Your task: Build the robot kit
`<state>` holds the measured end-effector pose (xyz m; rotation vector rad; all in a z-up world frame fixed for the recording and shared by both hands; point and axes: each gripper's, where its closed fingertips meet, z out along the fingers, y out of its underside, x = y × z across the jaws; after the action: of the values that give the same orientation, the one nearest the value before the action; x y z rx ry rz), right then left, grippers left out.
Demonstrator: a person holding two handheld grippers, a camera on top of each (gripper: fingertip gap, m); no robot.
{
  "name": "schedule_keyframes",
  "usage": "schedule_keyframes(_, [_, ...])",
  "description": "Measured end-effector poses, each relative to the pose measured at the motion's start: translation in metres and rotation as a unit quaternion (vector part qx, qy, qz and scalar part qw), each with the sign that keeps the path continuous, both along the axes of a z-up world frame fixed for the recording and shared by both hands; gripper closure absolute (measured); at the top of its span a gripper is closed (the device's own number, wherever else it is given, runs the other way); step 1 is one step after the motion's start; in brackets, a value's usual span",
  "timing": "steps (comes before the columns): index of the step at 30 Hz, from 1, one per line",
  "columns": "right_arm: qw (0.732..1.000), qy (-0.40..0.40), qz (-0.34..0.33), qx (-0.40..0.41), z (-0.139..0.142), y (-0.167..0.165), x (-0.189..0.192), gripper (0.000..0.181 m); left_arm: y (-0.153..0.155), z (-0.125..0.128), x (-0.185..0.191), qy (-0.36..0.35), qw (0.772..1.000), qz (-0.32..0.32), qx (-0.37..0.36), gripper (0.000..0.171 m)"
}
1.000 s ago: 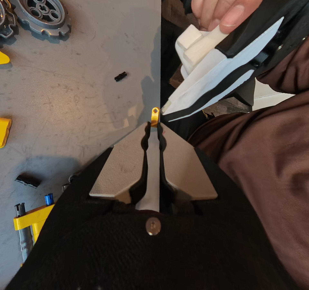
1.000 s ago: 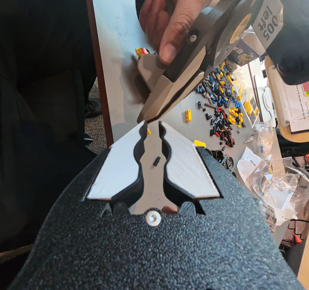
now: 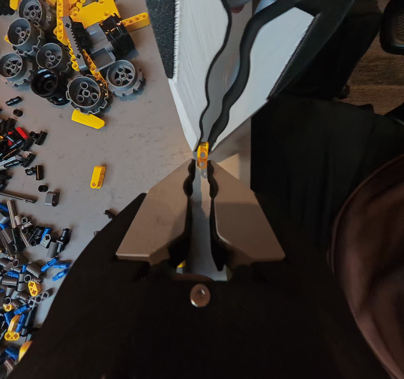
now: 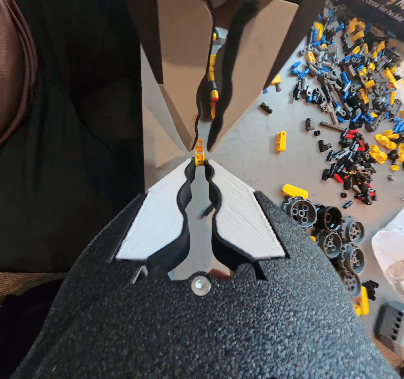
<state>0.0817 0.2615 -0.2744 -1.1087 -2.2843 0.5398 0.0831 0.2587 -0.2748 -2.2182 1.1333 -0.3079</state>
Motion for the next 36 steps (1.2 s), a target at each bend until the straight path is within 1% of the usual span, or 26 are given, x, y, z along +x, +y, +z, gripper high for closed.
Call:
schedule_keyframes(4, [1.0,-0.012,-0.009,-0.026,-0.008,0.0,0.002,0.176,-0.001,-0.006,0.001,0.027,1.0,0.005,0.012,0.166])
schedule_keyframes(6, [0.999,-0.019,-0.015,-0.027,-0.013,0.001,0.003,0.175,-0.001,-0.012,0.002,0.035,0.999,0.023,-0.008,0.166])
schedule_keyframes(11, [0.999,-0.02,-0.039,-0.02,-0.016,0.009,0.006,0.174,0.002,-0.019,0.004,0.008,0.996,0.064,-0.054,0.166])
schedule_keyframes(16, [0.997,0.0,-0.08,-0.021,-0.01,0.02,0.017,0.174,0.004,-0.019,0.004,0.0,0.996,0.074,-0.055,0.166])
schedule_keyframes(22, [0.985,0.047,-0.159,-0.044,0.009,0.04,0.039,0.175,0.003,-0.018,0.008,-0.013,0.996,0.071,-0.054,0.163])
schedule_keyframes(23, [0.982,0.052,-0.174,-0.048,0.011,0.045,0.044,0.176,0.002,-0.019,0.007,-0.015,0.996,0.073,-0.053,0.162])
schedule_keyframes(24, [0.979,0.056,-0.188,-0.054,0.012,0.049,0.048,0.177,0.002,-0.018,0.005,-0.015,0.996,0.075,-0.051,0.157])
schedule_keyframes(26, [0.972,0.064,-0.213,-0.073,0.014,0.053,0.056,0.177,0.003,-0.015,0.001,-0.018,0.995,0.089,-0.034,0.142])
schedule_keyframes(30, [0.959,0.079,-0.251,-0.104,0.015,0.058,0.066,0.177,-0.005,-0.002,-0.01,-0.047,0.993,0.107,-0.002,0.137])
schedule_keyframes(33, [0.951,0.073,-0.273,-0.122,0.01,0.061,0.072,0.175,-0.02,0.009,-0.024,-0.065,0.991,0.118,0.026,0.137])
schedule_keyframes(36, [0.949,0.055,-0.278,-0.136,0.002,0.059,0.074,0.168,-0.037,0.009,-0.034,-0.08,0.989,0.119,0.032,0.137])
